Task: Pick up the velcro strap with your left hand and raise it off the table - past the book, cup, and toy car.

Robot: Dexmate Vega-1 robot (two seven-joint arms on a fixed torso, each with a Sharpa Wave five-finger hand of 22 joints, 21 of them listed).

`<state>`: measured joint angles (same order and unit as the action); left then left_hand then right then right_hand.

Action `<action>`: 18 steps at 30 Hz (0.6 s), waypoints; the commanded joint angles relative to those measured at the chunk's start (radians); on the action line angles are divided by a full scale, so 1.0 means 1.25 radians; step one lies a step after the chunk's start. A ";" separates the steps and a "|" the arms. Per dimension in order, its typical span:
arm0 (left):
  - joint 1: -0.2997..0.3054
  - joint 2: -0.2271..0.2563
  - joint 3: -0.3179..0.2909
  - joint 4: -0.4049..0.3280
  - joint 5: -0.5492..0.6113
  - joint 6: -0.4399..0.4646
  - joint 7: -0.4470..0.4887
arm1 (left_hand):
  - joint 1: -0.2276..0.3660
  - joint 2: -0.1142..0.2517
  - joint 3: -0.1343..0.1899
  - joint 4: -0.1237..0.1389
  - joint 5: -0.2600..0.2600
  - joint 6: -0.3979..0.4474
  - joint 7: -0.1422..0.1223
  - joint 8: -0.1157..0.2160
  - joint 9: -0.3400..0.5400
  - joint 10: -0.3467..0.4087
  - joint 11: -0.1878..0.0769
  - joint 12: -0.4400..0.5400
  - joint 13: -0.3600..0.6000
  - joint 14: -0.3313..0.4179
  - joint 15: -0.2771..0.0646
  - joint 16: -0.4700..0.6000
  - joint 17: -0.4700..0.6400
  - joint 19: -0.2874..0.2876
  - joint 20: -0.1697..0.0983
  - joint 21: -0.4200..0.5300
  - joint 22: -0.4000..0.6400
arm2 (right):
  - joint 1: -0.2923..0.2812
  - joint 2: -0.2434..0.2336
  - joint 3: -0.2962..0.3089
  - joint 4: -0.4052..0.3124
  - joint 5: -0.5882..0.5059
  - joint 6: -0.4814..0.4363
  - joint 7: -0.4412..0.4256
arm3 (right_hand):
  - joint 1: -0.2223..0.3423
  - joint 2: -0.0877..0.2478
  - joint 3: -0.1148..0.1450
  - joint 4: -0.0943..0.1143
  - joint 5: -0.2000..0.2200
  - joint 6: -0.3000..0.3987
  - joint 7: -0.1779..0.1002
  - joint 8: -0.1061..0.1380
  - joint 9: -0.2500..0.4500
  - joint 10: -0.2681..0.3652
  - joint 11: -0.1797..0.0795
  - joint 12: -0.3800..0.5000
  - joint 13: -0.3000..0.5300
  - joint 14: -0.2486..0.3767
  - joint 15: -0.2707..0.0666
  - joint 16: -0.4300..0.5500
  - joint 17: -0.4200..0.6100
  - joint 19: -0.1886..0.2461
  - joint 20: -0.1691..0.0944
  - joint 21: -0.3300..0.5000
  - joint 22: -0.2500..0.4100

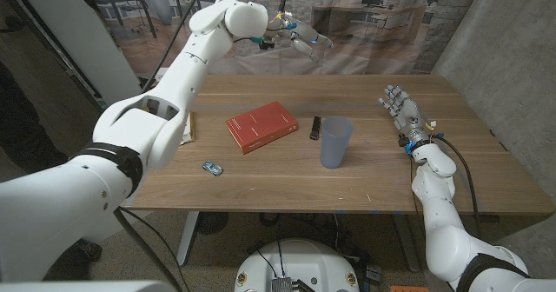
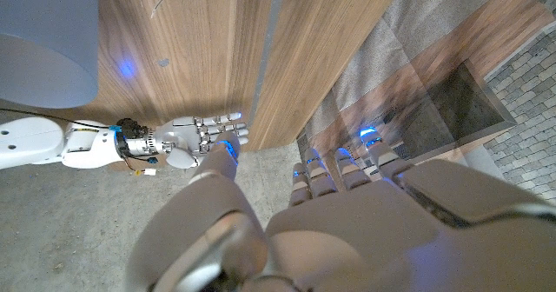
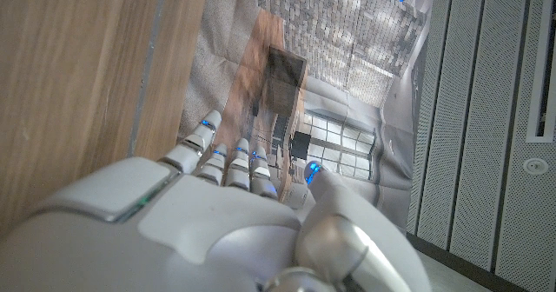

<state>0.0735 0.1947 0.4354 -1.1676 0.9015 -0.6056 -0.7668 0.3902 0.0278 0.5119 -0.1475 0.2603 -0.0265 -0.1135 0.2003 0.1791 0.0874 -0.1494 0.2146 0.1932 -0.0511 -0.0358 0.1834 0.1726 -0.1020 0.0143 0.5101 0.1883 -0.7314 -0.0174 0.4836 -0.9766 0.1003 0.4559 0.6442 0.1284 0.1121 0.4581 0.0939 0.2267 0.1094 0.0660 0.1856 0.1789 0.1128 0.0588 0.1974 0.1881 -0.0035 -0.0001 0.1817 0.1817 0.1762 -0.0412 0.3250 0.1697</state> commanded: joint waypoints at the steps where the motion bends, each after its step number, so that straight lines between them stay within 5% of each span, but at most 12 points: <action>1: -0.042 -0.014 0.032 0.032 0.032 -0.057 -0.002 | 0.030 -0.007 -0.001 -0.015 0.006 0.018 -0.013 0.015 0.005 0.018 -0.012 0.007 0.002 0.004 -0.036 0.004 0.001 0.010 -0.008 0.001 0.004 | 0.002 -0.004 0.007 0.005 0.003 0.005 -0.001 | 0.003 -0.004 0.003 -0.005 0.003 0.003 -0.001 0.007 0.004 0.007 0.001 0.003 0.004 0.002 0.000 0.006 -0.001 0.007 -0.002 -0.004 0.003; 18: -0.090 -0.026 0.080 0.068 0.091 -0.141 0.036 | 0.117 -0.061 -0.025 -0.030 0.014 0.037 -0.032 0.025 0.004 0.055 -0.035 0.008 0.001 0.019 -0.035 0.006 0.001 0.039 -0.017 -0.001 0.001 | -0.004 -0.004 0.014 0.001 0.007 0.003 0.000 | 0.003 -0.007 0.001 -0.008 0.005 0.005 0.001 0.007 0.004 0.010 0.003 0.003 0.004 0.005 0.001 0.006 -0.001 0.010 -0.001 -0.008 0.003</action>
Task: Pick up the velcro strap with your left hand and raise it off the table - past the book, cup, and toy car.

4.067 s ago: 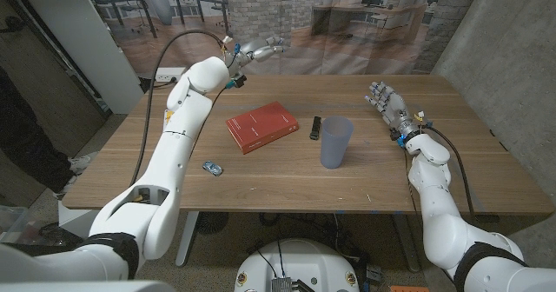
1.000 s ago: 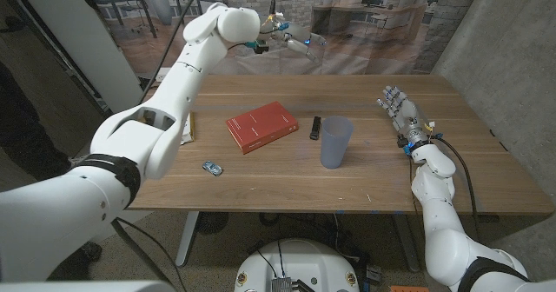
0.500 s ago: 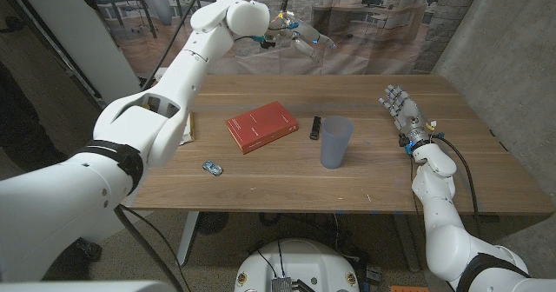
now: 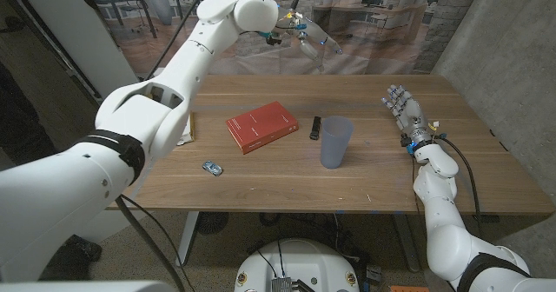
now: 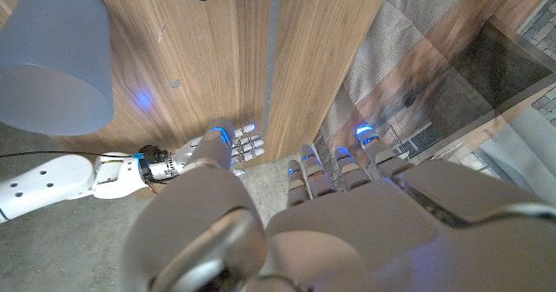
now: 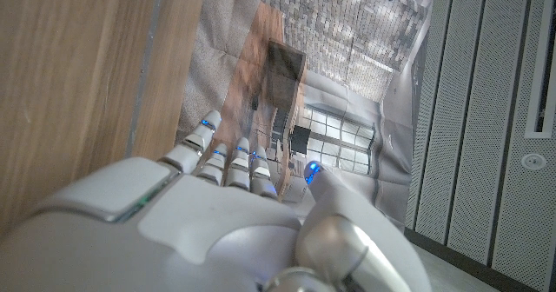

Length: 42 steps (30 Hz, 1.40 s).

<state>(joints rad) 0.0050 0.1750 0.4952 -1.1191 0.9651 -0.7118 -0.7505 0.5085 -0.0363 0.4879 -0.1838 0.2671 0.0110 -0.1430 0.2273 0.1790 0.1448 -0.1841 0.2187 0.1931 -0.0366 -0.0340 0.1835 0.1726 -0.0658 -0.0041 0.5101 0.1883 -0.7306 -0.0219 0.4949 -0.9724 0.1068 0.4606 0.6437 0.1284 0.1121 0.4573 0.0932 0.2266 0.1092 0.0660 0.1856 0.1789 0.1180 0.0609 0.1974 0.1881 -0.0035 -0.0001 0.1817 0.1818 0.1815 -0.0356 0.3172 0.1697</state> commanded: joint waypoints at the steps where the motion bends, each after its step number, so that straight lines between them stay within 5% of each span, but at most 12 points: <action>1: -0.039 -0.012 0.035 0.035 0.042 -0.060 0.024 | 0.028 -0.012 -0.006 -0.001 0.010 0.008 -0.010 0.004 0.004 0.011 -0.009 0.005 0.001 0.008 -0.037 0.006 0.001 0.013 -0.004 -0.001 0.000 | -0.005 -0.001 0.005 -0.003 0.002 -0.001 -0.001 | 0.003 -0.008 0.002 -0.007 0.005 0.005 0.001 0.007 0.004 0.006 0.002 0.003 0.004 0.005 0.001 0.006 -0.001 0.006 -0.005 -0.002 0.003; 8: -0.062 -0.020 0.056 0.064 0.064 -0.092 0.042 | 0.073 -0.028 -0.008 -0.002 0.019 0.025 -0.020 0.011 0.004 0.023 -0.019 0.005 0.001 0.010 -0.038 0.005 0.002 0.023 -0.005 -0.004 -0.001 | -0.006 0.000 0.006 -0.003 0.002 -0.001 -0.004 | 0.003 -0.009 0.001 -0.008 0.005 0.008 0.001 0.008 0.004 0.008 0.001 0.003 0.004 0.006 0.001 0.006 -0.001 0.008 -0.005 -0.004 0.003; 13: -0.080 -0.025 0.076 0.086 0.088 -0.118 0.065 | 0.151 -0.042 -0.005 -0.002 0.033 0.070 -0.034 0.031 0.008 0.049 -0.023 0.007 0.002 0.011 -0.038 0.004 0.002 0.032 -0.004 -0.012 -0.002 | -0.004 -0.001 0.007 0.005 0.000 0.000 -0.006 | 0.002 -0.010 0.000 -0.009 0.006 0.011 0.002 0.008 0.004 0.009 0.001 0.003 0.004 0.007 0.001 0.007 -0.001 0.009 -0.004 -0.005 0.003; 42: -0.116 -0.021 0.162 0.135 0.209 -0.199 0.213 | 0.310 -0.060 -0.015 0.004 0.044 0.055 -0.057 0.036 0.016 0.062 -0.027 0.003 0.010 0.015 -0.006 0.005 0.003 0.069 0.035 -0.019 0.001 | 0.017 -0.002 0.007 0.042 -0.017 0.011 -0.025 | -0.001 -0.014 -0.002 -0.010 0.011 0.016 0.002 0.009 0.004 0.013 0.001 0.004 0.004 0.012 0.001 0.007 -0.001 0.014 -0.003 -0.011 0.003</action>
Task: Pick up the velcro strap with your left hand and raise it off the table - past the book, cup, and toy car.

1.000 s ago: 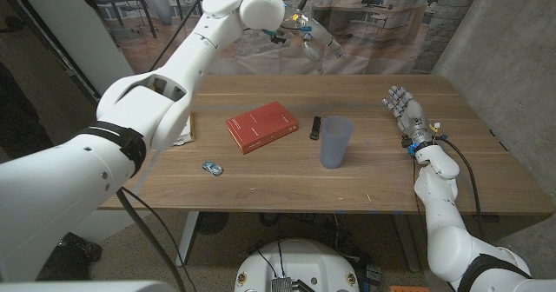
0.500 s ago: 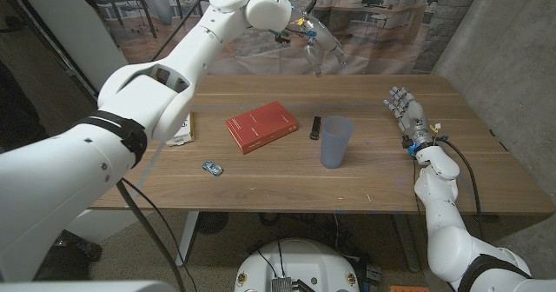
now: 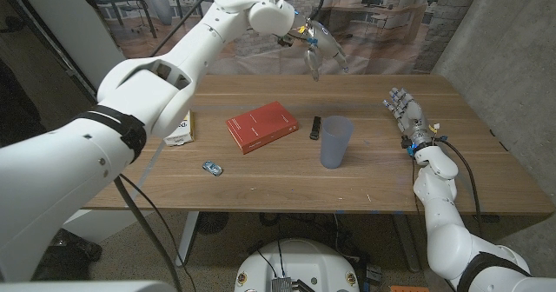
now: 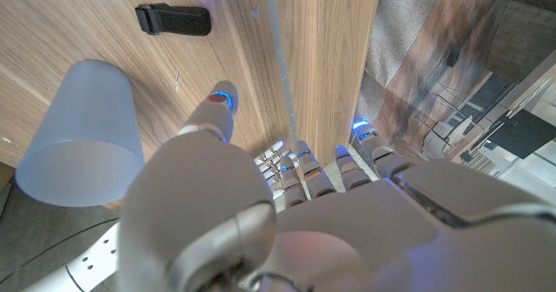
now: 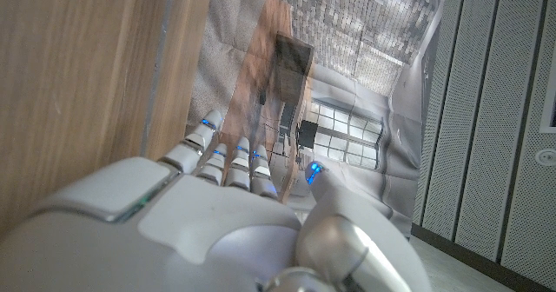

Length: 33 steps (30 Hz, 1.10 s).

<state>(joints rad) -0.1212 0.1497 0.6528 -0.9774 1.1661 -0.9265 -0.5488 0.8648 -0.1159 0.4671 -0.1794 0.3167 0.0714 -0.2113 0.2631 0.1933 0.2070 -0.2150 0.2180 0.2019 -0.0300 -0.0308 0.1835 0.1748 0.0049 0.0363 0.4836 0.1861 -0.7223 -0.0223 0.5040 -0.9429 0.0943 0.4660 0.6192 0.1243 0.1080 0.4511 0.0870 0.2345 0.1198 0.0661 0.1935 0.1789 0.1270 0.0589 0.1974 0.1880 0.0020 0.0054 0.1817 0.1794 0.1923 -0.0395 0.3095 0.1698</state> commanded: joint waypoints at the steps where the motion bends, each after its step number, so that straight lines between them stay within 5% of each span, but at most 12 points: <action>1: -0.016 0.000 0.040 0.023 0.053 -0.028 0.057 | 0.029 0.005 0.002 0.001 0.004 0.006 -0.003 0.008 0.005 0.012 -0.002 0.004 0.003 0.009 -0.009 0.005 0.002 0.012 0.004 0.003 0.003 | 0.012 -0.001 -0.001 0.019 -0.008 0.006 -0.006 | 0.002 -0.010 0.003 -0.005 0.004 0.007 0.001 0.002 0.004 0.007 0.003 0.004 0.004 0.008 -0.004 0.007 0.001 0.006 0.000 -0.005 0.003; 20: -0.070 -0.029 0.127 0.146 0.138 -0.039 0.223 | 0.115 0.030 0.002 0.004 -0.004 0.018 -0.003 0.020 0.008 0.030 -0.003 0.009 0.010 0.017 -0.011 0.005 0.002 0.028 0.006 0.001 0.004 | 0.044 -0.013 0.004 0.073 -0.018 0.032 -0.008 | 0.001 -0.010 0.002 -0.007 0.010 0.012 0.000 0.003 0.005 0.010 0.000 0.004 0.004 0.012 -0.007 0.008 0.001 0.009 0.000 -0.010 0.003; 33: -0.086 -0.041 0.162 0.190 0.151 -0.042 0.248 | 0.131 0.016 -0.021 0.009 -0.013 0.008 -0.002 0.020 0.009 0.016 -0.001 0.003 0.013 0.001 -0.009 -0.001 0.002 0.022 0.010 -0.006 0.004 | 0.062 -0.019 0.008 0.100 -0.021 0.048 -0.009 | 0.002 -0.010 0.003 -0.008 0.013 0.012 0.000 0.002 0.005 0.012 0.000 0.004 0.005 0.012 -0.008 0.007 0.001 0.010 -0.003 -0.014 0.003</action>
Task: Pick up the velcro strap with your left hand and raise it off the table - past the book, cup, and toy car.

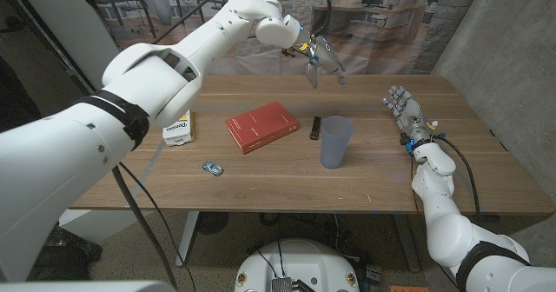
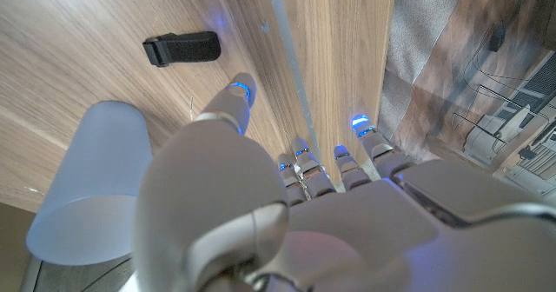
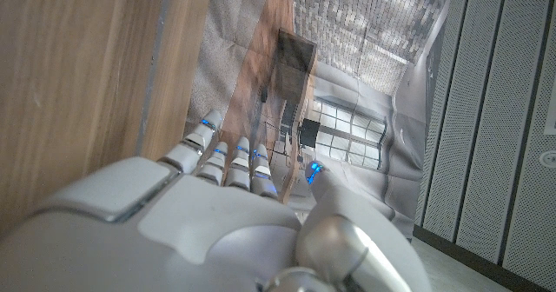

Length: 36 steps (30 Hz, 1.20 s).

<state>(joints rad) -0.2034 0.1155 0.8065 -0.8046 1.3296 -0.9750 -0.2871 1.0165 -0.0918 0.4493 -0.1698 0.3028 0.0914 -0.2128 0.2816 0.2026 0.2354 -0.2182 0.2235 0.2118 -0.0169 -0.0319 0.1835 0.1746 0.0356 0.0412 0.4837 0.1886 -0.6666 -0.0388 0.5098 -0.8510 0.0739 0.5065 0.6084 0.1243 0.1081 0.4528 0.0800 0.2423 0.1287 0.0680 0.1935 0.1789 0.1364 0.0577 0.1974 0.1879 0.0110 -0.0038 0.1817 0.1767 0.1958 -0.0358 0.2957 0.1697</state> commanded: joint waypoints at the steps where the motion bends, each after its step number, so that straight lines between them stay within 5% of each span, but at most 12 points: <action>1: -0.021 -0.014 0.042 0.054 0.022 -0.004 0.045 | 0.010 -0.003 -0.008 0.002 -0.003 -0.009 0.000 0.005 0.002 -0.009 0.002 -0.002 0.005 -0.011 -0.008 -0.002 0.002 -0.003 0.006 -0.006 0.002 | 0.018 -0.007 0.003 0.028 -0.006 0.015 -0.001 | 0.002 -0.010 0.001 -0.003 0.007 0.005 -0.001 0.002 0.005 0.004 0.001 0.004 0.005 0.005 0.000 0.007 0.003 0.007 -0.006 -0.003 0.003; 17: -0.060 -0.052 0.091 0.163 0.043 -0.012 0.109 | 0.007 -0.025 -0.048 0.013 -0.010 0.002 0.002 0.016 0.003 -0.016 0.003 -0.002 0.008 -0.023 -0.013 -0.002 0.002 -0.009 0.001 -0.015 0.003 | 0.037 -0.009 0.007 0.061 -0.014 0.030 -0.005 | -0.002 -0.017 -0.004 -0.004 0.009 0.009 -0.001 0.003 0.005 0.008 0.000 0.004 0.005 0.009 0.000 0.007 0.003 0.002 -0.008 -0.010 0.003; 36: -0.077 -0.073 0.141 0.235 0.064 -0.019 0.174 | 0.026 -0.012 -0.068 0.016 -0.007 0.028 0.003 0.033 0.003 0.005 0.005 0.009 0.013 -0.022 -0.017 0.001 0.002 -0.007 0.002 -0.020 0.004 | 0.061 -0.015 0.012 0.105 -0.023 0.051 -0.009 | -0.008 -0.016 -0.007 -0.001 0.011 0.009 0.003 0.001 0.005 0.011 0.006 0.004 0.005 0.012 0.003 0.008 0.004 0.000 -0.010 -0.017 0.003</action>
<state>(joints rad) -0.2831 0.0432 0.9431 -0.5681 1.3906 -0.9954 -0.1170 1.0337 -0.1090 0.3675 -0.1493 0.2952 0.1165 -0.2020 0.3138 0.2024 0.2270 -0.2097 0.2299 0.2258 -0.0421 -0.0359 0.1835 0.1745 0.0298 0.0467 0.4655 0.1884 -0.6049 -0.0548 0.5209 -0.7454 0.0507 0.5579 0.6008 0.1164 0.0896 0.4454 0.0789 0.2517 0.1360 0.0679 0.1935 0.1788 0.1413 0.0628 0.1974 0.1879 0.0218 -0.0001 0.1817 0.1794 0.1957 -0.0358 0.2765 0.1697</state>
